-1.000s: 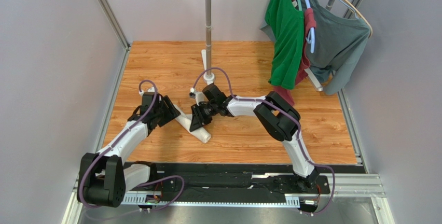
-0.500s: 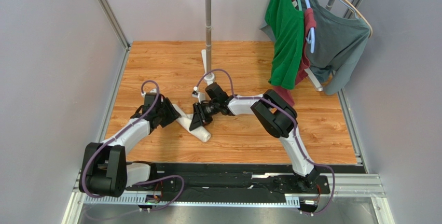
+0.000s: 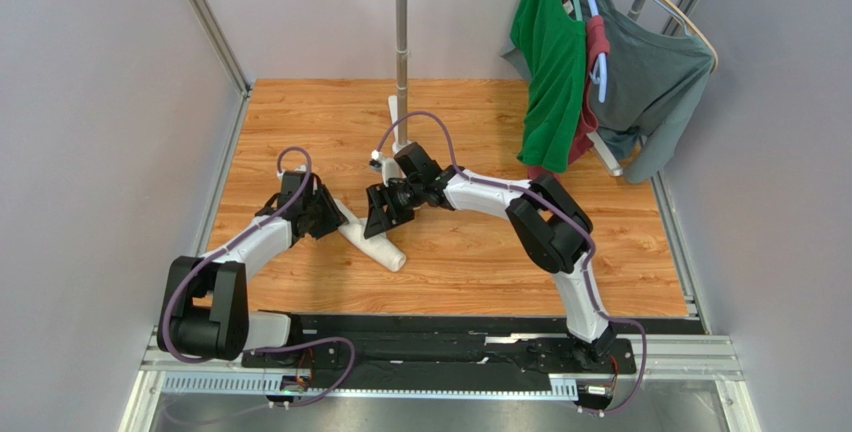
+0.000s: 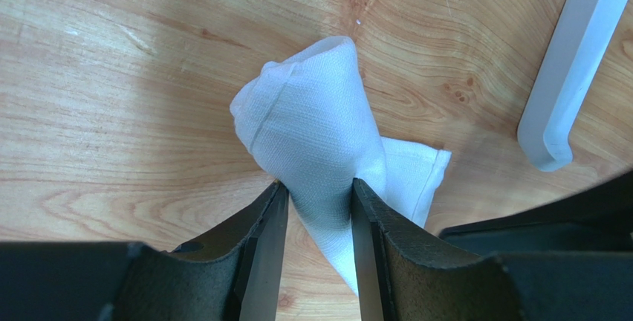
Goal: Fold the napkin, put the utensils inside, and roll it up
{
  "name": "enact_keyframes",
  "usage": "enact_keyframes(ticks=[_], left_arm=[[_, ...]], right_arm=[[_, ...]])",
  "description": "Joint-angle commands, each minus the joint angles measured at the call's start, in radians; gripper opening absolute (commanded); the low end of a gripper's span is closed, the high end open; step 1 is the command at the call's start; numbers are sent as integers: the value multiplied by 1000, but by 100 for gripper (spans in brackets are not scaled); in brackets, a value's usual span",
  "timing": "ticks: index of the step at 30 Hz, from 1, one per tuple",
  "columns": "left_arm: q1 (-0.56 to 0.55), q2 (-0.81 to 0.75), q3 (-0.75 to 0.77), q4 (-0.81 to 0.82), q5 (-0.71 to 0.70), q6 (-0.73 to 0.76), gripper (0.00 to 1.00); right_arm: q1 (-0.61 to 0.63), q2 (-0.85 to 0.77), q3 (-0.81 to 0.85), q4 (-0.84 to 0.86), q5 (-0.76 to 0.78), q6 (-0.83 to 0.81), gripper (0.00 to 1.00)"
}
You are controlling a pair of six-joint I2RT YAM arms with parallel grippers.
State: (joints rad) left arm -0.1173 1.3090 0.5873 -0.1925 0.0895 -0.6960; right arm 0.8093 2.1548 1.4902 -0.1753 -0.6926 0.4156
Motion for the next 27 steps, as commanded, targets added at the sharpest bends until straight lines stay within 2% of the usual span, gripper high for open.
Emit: enact_keyframes(ticks=[1, 5, 6, 12, 18, 27], left_arm=[[4, 21, 29, -33, -13, 38, 44], [4, 27, 37, -41, -8, 39, 44], [4, 29, 39, -41, -7, 41, 44], [4, 42, 52, -53, -10, 41, 44], [4, 49, 59, -53, -7, 39, 44], [4, 53, 65, -53, 0, 38, 44]], right_arm=[[24, -142, 47, -139, 237, -208, 67], [105, -214, -16, -89, 418, -306, 66], [131, -229, -27, -79, 511, -328, 66], [289, -211, -57, -18, 781, -449, 67], [353, -168, -90, 49, 880, -524, 67], [383, -87, -94, 77, 924, -584, 65]])
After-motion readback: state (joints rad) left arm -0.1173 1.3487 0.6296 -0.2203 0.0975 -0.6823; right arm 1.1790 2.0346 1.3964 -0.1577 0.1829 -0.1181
